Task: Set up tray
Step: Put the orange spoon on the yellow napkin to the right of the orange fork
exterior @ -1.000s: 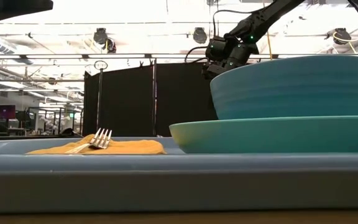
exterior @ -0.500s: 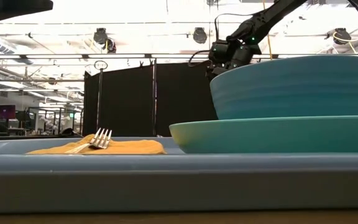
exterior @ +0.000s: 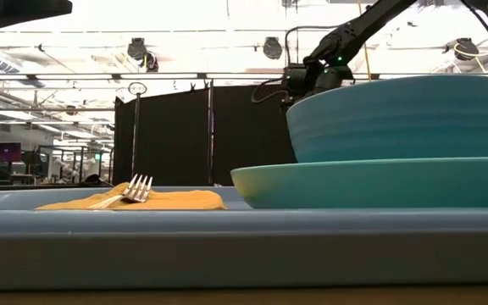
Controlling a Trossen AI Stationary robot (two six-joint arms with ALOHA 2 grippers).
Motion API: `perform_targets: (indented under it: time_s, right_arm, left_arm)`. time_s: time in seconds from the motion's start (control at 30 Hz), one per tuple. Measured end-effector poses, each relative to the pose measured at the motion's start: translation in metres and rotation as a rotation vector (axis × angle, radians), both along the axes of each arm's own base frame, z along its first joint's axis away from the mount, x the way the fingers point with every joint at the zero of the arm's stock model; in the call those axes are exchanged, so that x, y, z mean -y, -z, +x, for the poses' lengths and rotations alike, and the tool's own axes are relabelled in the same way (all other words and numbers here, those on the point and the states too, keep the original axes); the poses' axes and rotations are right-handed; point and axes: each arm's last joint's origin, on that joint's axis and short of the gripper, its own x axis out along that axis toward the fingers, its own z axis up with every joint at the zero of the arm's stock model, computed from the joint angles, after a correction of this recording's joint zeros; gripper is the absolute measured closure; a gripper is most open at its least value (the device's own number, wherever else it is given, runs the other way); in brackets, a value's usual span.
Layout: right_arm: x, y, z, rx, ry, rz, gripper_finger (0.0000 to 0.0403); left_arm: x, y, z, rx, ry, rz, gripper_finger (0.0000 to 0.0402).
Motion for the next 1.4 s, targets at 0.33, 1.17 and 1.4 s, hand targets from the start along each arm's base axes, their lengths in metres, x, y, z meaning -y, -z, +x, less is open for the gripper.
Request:
perform_targets:
  time_s: [0.33,1.17,1.4]
  right_arm:
    - [-0.01,0.019,0.043,-0.069,-0.103,0.031,0.0298]
    - [-0.003,0.052,0.111,-0.161,-0.162,-0.003,0.0297]
    - [-0.003,0.051,0.112,-0.139,-0.179,0.013,0.0297]
  left_arm:
    - [0.0,0.0,0.0,-0.004,0.0,0.008,0.0151]
    - [0.0,0.003,0.0,-0.02,0.003,0.03,0.0151]
    - [0.0,0.004,0.0,-0.027,0.002,0.045,0.0151]
